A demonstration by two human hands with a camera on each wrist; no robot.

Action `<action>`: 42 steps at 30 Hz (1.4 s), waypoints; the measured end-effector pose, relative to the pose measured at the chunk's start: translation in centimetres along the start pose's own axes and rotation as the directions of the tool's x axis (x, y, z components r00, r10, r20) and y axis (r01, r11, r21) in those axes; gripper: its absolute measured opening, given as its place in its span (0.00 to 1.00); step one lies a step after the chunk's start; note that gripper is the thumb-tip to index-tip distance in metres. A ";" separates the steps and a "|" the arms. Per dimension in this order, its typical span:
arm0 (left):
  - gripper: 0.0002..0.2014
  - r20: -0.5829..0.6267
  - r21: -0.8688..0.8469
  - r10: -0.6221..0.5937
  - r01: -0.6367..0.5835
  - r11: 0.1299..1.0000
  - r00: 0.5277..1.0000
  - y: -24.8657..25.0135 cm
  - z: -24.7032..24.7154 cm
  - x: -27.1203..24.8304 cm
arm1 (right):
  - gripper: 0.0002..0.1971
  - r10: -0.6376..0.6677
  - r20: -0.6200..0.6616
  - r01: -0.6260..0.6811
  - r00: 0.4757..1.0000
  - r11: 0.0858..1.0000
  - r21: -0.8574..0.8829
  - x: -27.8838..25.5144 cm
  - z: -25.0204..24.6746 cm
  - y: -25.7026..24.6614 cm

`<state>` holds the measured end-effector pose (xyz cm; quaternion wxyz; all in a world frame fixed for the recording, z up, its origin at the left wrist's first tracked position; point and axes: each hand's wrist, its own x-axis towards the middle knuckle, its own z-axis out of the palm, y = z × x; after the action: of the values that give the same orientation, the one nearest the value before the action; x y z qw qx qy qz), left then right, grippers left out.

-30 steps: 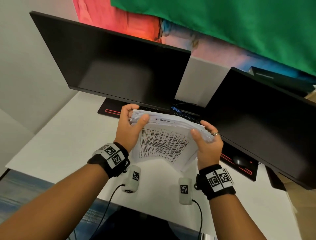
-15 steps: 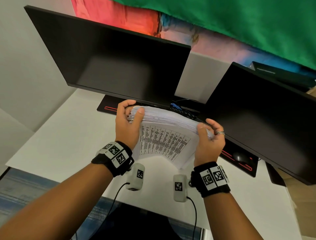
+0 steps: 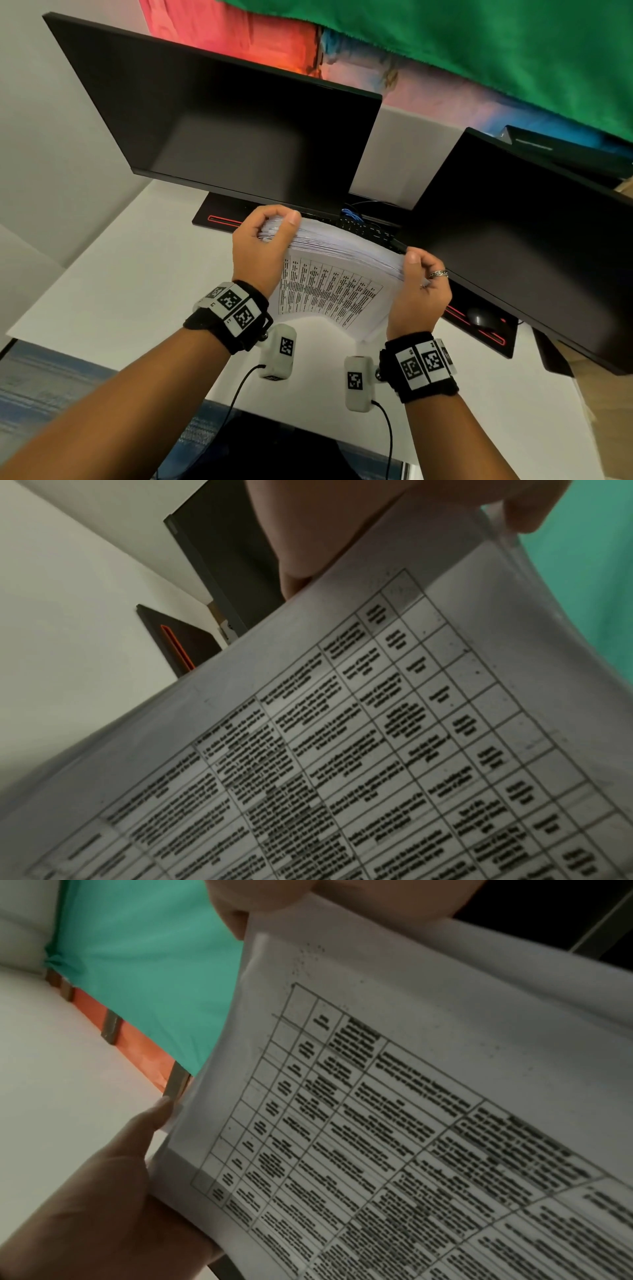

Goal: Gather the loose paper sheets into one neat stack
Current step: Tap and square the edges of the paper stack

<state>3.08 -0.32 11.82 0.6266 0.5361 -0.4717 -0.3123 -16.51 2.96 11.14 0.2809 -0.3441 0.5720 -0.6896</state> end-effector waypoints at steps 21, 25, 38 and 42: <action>0.04 0.015 -0.135 -0.149 0.150 0.979 0.989 -0.3 0.2 1.3 | 0.04 0.000 0.032 0.002 0.999 0.998 -0.062 0.1 0.3 0.3; 0.03 0.006 -0.078 -0.152 0.152 0.985 0.988 -0.2 0.1 1.4 | 0.07 -0.041 -0.004 0.041 0.999 0.995 -0.090 0.1 0.5 0.5; 0.01 0.095 -0.005 -0.081 0.082 0.997 0.992 -0.6 -0.4 1.5 | 0.08 -0.023 -0.032 0.023 0.999 1.000 -0.016 0.0 0.1 0.8; 0.17 0.172 -0.101 -0.077 0.095 0.990 0.982 -1.1 -0.9 1.5 | 0.09 0.045 0.031 -0.046 0.999 0.997 0.054 -0.5 -0.1 0.5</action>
<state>4.60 -1.58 11.18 0.5988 0.4930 -0.4813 -0.4083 -16.34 3.28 10.53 0.3143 -0.3332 0.5563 -0.6933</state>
